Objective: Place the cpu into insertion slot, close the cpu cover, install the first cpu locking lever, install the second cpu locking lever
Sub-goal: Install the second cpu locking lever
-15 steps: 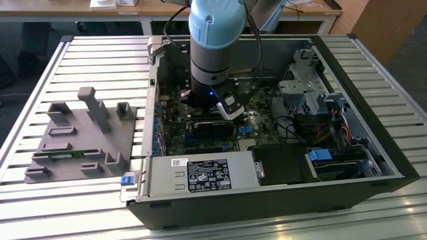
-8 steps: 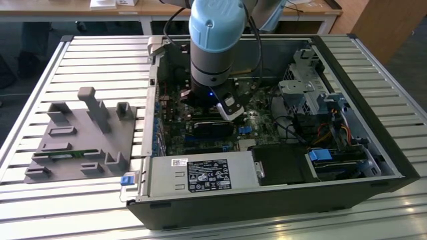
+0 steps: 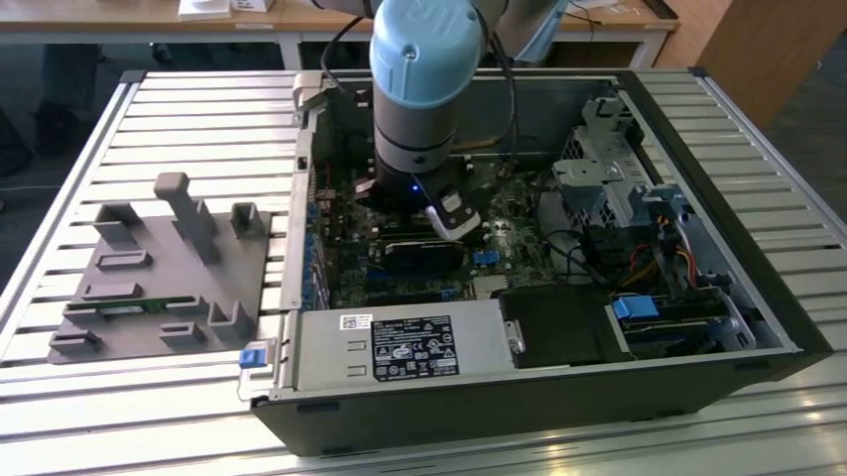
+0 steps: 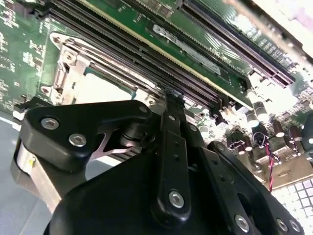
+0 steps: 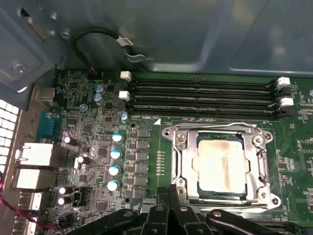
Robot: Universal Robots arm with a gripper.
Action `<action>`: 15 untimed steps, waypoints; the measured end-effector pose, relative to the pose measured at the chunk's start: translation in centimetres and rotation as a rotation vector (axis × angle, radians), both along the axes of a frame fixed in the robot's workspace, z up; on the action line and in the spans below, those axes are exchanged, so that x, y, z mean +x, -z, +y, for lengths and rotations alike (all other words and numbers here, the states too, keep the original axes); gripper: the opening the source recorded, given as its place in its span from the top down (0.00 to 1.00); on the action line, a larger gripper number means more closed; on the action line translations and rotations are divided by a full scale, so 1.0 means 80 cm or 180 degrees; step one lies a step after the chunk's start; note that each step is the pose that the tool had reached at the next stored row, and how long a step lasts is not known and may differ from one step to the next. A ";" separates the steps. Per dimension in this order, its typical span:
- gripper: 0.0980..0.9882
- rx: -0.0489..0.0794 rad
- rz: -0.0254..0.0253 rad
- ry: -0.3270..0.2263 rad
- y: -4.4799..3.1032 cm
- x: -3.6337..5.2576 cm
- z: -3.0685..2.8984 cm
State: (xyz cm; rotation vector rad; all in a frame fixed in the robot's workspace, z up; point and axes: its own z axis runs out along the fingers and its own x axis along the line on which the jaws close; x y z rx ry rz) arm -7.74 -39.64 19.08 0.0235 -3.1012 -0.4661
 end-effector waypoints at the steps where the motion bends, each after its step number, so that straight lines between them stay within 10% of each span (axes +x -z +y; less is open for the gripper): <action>1: 0.99 0.0003 0.0000 0.0000 0.0005 -0.001 0.0002; 15: 0.99 0.0044 0.0000 0.0000 -0.0152 -0.004 0.0010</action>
